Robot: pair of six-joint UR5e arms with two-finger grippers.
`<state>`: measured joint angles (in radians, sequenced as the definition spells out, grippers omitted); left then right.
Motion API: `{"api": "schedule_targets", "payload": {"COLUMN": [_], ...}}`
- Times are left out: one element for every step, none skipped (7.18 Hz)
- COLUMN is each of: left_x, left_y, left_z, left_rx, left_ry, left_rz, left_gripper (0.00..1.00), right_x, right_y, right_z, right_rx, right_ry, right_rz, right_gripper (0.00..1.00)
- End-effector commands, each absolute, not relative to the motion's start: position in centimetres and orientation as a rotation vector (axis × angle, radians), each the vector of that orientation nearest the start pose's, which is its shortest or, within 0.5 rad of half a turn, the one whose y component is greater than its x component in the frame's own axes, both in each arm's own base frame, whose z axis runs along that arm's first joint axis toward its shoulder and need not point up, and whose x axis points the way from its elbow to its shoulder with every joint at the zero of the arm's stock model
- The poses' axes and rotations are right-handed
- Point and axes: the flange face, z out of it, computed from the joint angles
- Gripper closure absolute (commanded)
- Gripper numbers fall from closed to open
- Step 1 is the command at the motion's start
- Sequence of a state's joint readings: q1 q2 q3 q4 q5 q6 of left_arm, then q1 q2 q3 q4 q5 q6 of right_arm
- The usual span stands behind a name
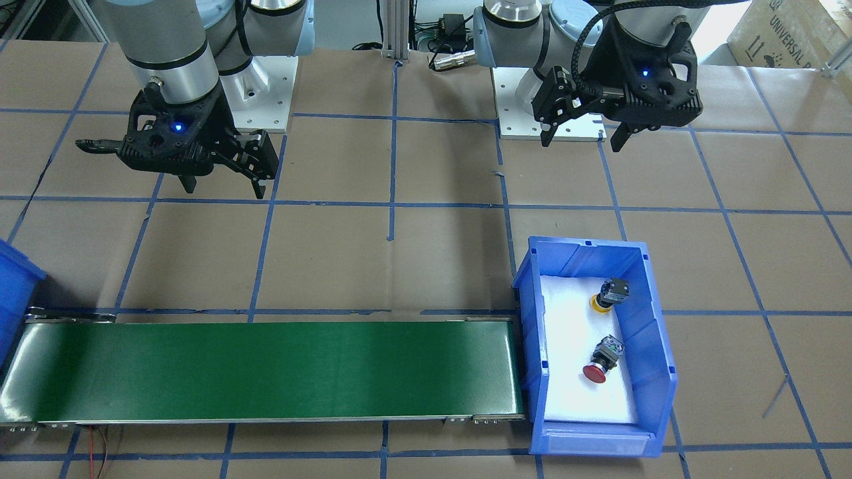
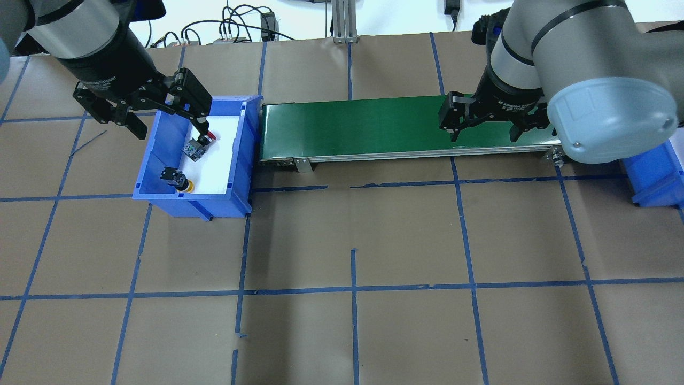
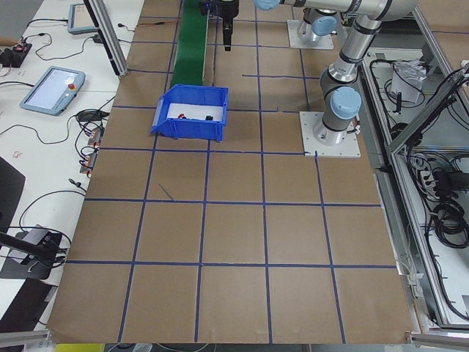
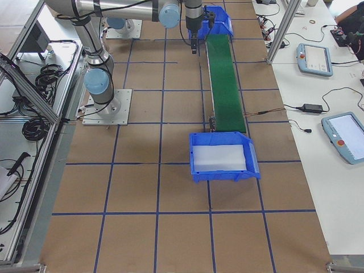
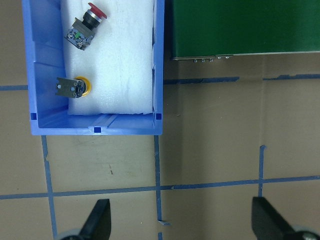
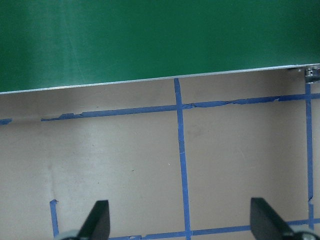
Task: Transport two buttons from left to right
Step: 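Move the left gripper over the yellow-capped button in the blue bin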
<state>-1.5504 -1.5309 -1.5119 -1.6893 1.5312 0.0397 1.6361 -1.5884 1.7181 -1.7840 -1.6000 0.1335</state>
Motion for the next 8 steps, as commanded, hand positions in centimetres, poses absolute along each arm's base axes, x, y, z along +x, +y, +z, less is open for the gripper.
{"api": "schedule_targets", "payload": {"left_x": [-12.39,-12.54,-12.65,-12.9,-12.7,-12.67,-12.62,-12.45], "left_y": [-47.38,-47.42,-47.37,-47.3,-47.68,-47.61,-47.64,-47.57], "left_z": [52.4,52.2,52.26,52.33,52.25,52.31,52.38,52.34], "left_rx": [0.026,0.029,0.036,0.05,0.043,0.046,0.039,0.041], "left_ry": [3.15,3.157,3.154,3.149,3.159,3.156,3.159,3.156], "left_rz": [0.031,0.036,0.036,0.034,0.028,0.028,0.026,0.033], "left_gripper": [0.0,0.0,0.0,0.0,0.0,0.0,0.0,0.0], "right_x": [16.09,16.16,16.09,16.16,16.08,16.17,16.17,16.17], "right_y": [-47.97,-47.99,-47.99,-47.9,-47.88,-47.86,-47.86,-47.9], "right_z": [44.62,44.55,44.47,44.47,44.54,44.55,44.55,44.47], "right_rx": [0.113,0.111,0.113,0.111,0.116,0.111,0.111,0.111], "right_ry": [3.157,3.158,3.158,3.158,3.157,3.156,3.156,3.156], "right_rz": [-0.137,-0.135,-0.132,-0.132,-0.135,-0.135,-0.135,-0.132], "right_gripper": [0.0,0.0,0.0,0.0,0.0,0.0,0.0,0.0]}}
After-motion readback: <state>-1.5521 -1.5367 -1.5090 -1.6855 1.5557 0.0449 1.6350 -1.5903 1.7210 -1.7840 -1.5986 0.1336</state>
